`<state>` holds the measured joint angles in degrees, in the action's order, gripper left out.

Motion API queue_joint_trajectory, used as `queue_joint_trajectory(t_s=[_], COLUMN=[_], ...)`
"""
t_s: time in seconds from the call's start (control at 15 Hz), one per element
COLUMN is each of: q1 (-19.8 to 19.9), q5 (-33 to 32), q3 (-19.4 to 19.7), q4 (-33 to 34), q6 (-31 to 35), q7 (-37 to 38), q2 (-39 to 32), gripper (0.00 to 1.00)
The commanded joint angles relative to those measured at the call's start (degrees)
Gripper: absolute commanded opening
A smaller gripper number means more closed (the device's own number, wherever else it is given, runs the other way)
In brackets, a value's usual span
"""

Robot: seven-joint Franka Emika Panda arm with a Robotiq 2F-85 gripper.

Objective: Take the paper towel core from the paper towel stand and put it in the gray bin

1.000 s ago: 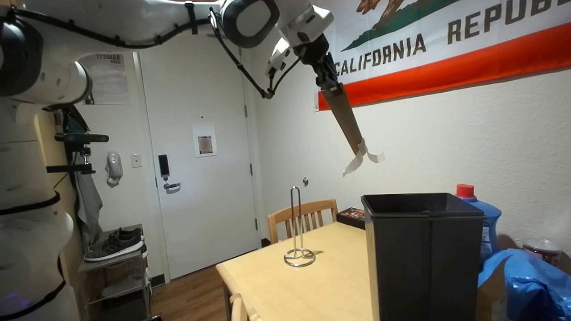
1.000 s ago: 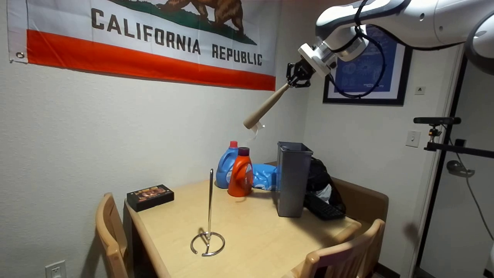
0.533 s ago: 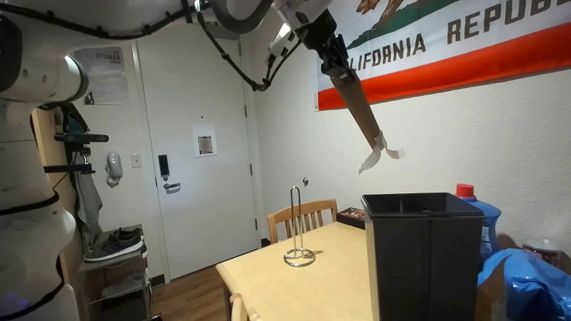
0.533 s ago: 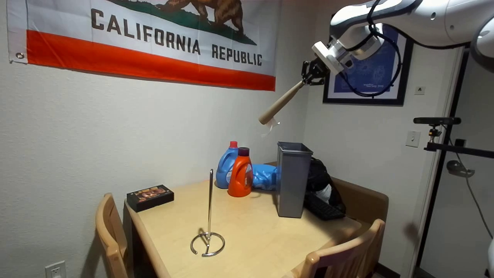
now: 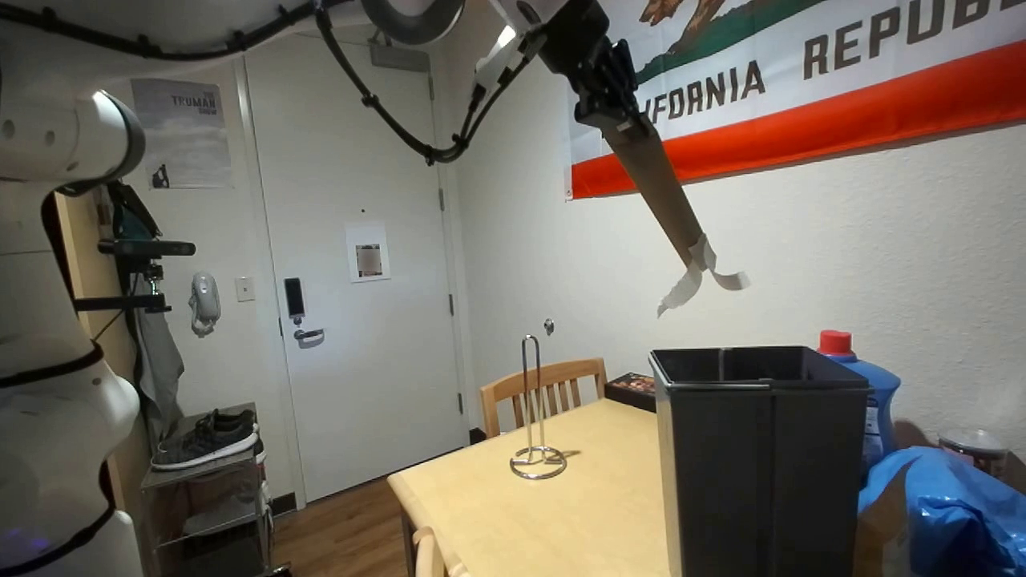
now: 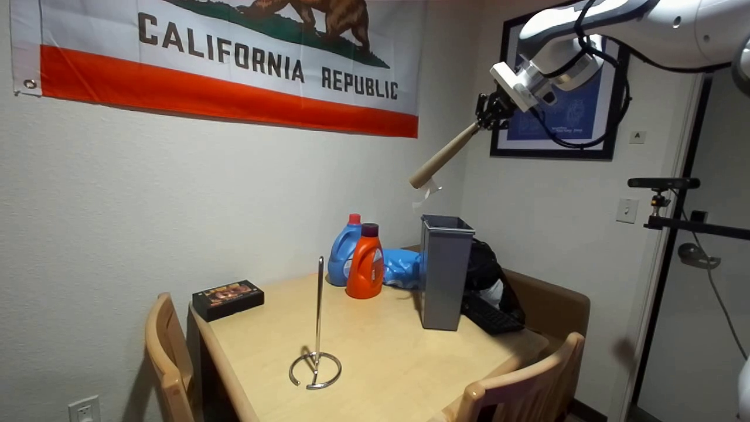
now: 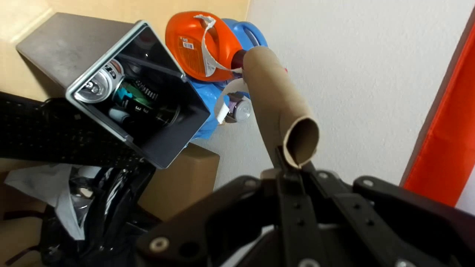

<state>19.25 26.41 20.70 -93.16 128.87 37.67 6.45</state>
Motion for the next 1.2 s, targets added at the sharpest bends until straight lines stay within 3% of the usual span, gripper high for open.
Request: queue_joint_trajectory(t_s=[0.0,1.13], q1=[0.76,3.91], q5=[-2.51,-7.18], q3=[-0.21,0.85], q4=[-4.30,-12.50], q6=[0.09,-0.57], q7=[3.78,10.15], q2=[3.13,6.17], gripper=[0.01,0.01])
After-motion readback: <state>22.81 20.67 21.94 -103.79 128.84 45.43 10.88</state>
